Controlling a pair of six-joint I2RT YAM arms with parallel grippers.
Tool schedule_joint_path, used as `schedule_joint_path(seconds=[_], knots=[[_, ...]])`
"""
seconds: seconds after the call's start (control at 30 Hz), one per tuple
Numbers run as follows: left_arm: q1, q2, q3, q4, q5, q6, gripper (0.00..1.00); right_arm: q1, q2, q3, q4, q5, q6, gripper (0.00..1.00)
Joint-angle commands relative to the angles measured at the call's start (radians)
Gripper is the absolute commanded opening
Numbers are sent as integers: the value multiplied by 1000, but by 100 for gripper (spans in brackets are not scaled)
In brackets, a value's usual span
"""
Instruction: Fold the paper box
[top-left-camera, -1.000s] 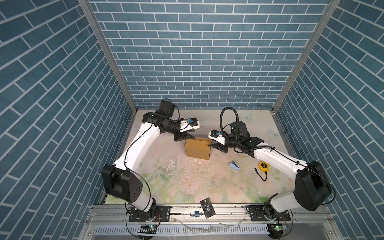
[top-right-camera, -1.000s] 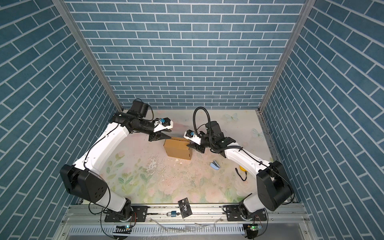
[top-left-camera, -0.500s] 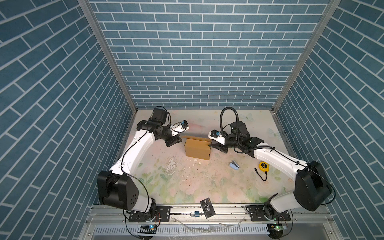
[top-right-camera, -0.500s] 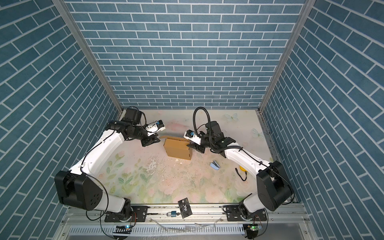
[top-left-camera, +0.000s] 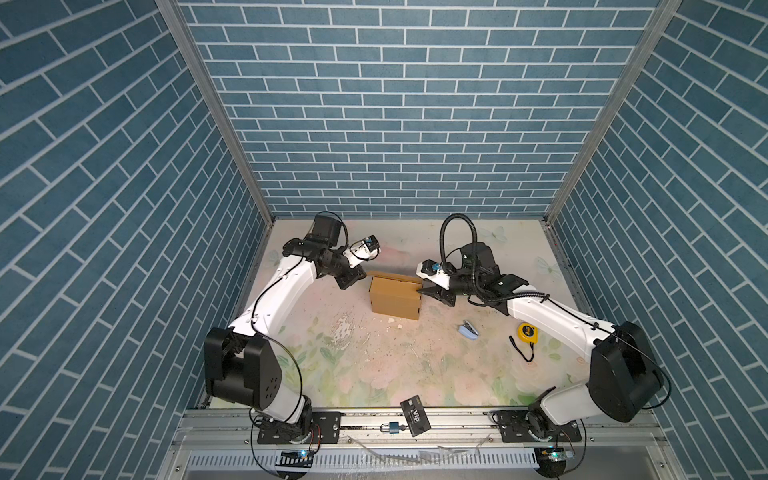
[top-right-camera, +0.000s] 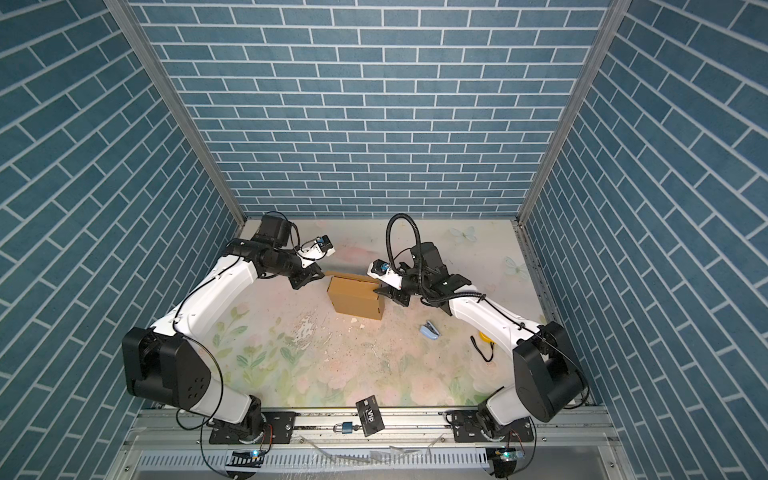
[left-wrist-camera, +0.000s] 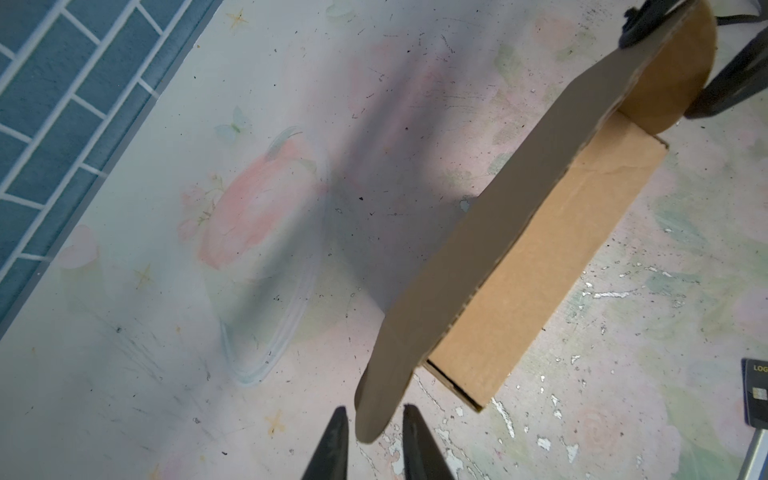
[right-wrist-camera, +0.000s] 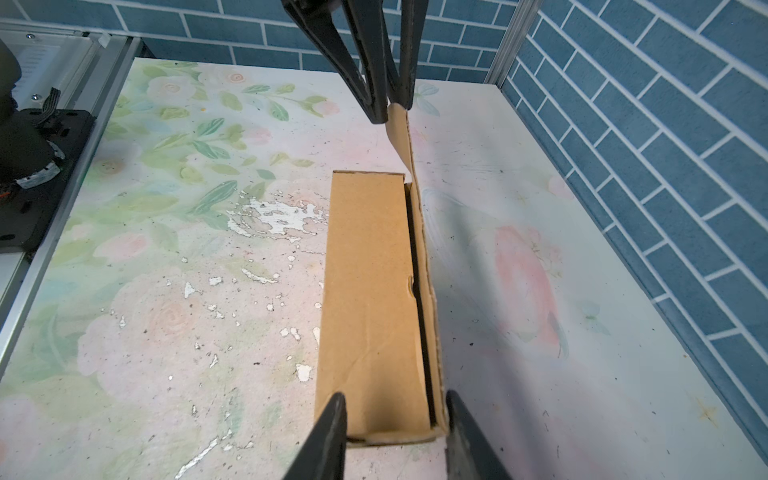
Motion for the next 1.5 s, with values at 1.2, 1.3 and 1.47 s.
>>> schedule_joint_path(seconds=[1.2, 1.3, 1.47], knots=[[-49, -6, 35, 7, 112, -413, 0, 7, 5, -19, 27, 4, 20, 37], [-49, -6, 26, 16, 128, -444, 0, 7, 5, -17, 27, 5, 18, 37], [-49, -6, 12, 33, 161, -507, 0, 8, 7, -17, 27, 3, 20, 37]])
